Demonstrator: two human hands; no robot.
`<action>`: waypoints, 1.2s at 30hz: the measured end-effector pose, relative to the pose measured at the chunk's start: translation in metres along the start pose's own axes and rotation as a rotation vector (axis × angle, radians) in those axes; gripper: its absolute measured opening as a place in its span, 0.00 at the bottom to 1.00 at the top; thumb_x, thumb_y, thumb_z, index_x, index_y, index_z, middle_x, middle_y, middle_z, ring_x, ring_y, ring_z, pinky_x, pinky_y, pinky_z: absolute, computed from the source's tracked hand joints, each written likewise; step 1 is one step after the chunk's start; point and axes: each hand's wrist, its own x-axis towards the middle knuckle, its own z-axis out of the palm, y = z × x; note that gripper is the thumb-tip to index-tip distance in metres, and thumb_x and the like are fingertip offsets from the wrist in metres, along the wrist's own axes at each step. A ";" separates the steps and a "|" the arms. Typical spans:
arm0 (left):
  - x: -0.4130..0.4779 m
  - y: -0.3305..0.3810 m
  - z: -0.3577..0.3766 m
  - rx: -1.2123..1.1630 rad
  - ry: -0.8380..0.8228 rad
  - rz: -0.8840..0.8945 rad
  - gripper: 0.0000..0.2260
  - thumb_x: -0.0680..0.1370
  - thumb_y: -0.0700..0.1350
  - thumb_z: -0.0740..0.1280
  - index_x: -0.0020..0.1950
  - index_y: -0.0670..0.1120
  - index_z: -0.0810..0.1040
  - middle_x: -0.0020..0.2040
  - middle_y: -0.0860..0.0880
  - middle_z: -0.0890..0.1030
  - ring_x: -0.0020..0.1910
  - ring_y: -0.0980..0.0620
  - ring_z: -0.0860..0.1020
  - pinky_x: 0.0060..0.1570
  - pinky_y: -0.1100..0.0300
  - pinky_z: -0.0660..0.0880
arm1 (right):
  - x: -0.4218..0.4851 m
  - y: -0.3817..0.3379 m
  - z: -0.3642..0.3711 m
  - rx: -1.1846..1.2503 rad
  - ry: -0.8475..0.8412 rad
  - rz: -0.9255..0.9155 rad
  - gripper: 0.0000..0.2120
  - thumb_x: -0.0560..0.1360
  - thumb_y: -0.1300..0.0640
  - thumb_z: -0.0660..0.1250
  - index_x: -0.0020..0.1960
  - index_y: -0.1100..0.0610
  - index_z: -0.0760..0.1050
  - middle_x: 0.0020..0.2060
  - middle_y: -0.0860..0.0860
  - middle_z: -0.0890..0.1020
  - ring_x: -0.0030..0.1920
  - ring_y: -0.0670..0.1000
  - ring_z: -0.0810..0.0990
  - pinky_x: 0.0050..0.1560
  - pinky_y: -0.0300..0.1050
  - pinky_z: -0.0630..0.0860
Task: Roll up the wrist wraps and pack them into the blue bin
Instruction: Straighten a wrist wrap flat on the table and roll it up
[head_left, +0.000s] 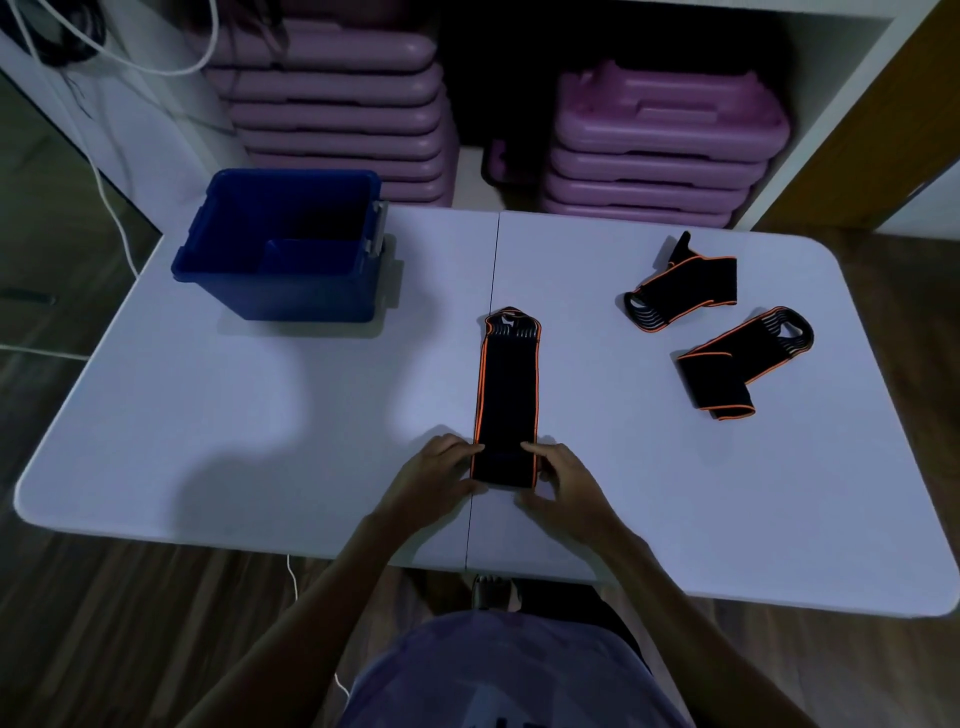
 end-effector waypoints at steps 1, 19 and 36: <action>0.000 0.000 0.000 -0.011 0.003 0.015 0.20 0.72 0.48 0.69 0.62 0.42 0.75 0.56 0.43 0.79 0.55 0.47 0.75 0.52 0.55 0.74 | 0.000 0.002 -0.001 -0.016 -0.005 -0.019 0.23 0.72 0.53 0.70 0.66 0.48 0.70 0.51 0.44 0.75 0.50 0.43 0.75 0.50 0.36 0.73; 0.001 0.007 0.016 -0.130 0.068 -0.083 0.30 0.67 0.41 0.75 0.68 0.44 0.71 0.54 0.42 0.80 0.46 0.48 0.77 0.49 0.58 0.75 | 0.021 0.000 -0.002 0.061 0.177 0.117 0.08 0.76 0.50 0.65 0.54 0.49 0.71 0.44 0.44 0.78 0.44 0.46 0.78 0.45 0.49 0.74; 0.021 0.020 0.012 -0.309 0.039 -0.427 0.17 0.78 0.55 0.60 0.32 0.50 0.65 0.28 0.53 0.69 0.29 0.54 0.69 0.36 0.56 0.67 | 0.024 0.002 -0.018 0.105 -0.011 0.175 0.20 0.77 0.43 0.62 0.40 0.59 0.74 0.38 0.56 0.81 0.38 0.53 0.78 0.42 0.47 0.72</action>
